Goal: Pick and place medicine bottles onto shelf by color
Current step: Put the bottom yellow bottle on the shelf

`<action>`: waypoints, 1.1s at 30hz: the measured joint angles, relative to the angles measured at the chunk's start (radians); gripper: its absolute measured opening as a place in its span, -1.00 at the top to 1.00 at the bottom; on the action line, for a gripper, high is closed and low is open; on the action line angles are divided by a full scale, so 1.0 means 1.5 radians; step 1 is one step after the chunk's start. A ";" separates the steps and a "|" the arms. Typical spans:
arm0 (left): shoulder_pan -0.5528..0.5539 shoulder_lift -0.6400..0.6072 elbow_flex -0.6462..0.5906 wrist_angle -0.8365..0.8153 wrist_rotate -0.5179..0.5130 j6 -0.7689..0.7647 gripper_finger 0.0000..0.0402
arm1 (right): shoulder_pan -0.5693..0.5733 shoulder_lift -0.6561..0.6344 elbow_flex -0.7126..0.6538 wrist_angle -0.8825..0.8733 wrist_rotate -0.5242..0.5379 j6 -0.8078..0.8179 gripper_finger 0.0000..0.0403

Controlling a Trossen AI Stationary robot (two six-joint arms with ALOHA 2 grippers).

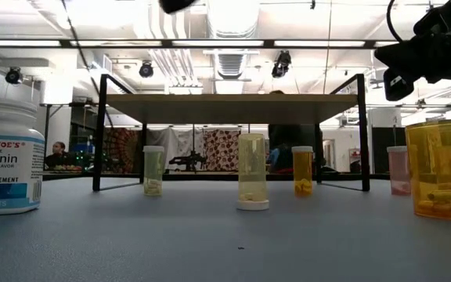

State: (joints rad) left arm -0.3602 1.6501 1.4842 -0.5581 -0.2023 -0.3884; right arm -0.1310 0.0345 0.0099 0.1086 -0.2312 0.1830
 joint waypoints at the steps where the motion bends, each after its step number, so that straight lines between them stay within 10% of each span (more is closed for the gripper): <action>1: 0.000 0.021 0.017 -0.007 0.001 0.011 0.15 | 0.000 0.000 0.000 0.000 -0.005 0.000 0.96; 11: 0.002 0.142 0.066 -0.023 0.002 0.099 -0.25 | 0.000 0.000 0.000 0.000 -0.009 0.000 0.96; 33: 0.017 0.218 -0.006 0.044 0.022 0.035 -0.27 | 0.000 0.001 0.000 -0.034 -0.010 0.014 0.96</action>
State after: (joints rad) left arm -0.3340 1.9764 1.4745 -0.4927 -0.1694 -0.3357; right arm -0.1310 0.0353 0.0101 0.0578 -0.2466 0.2042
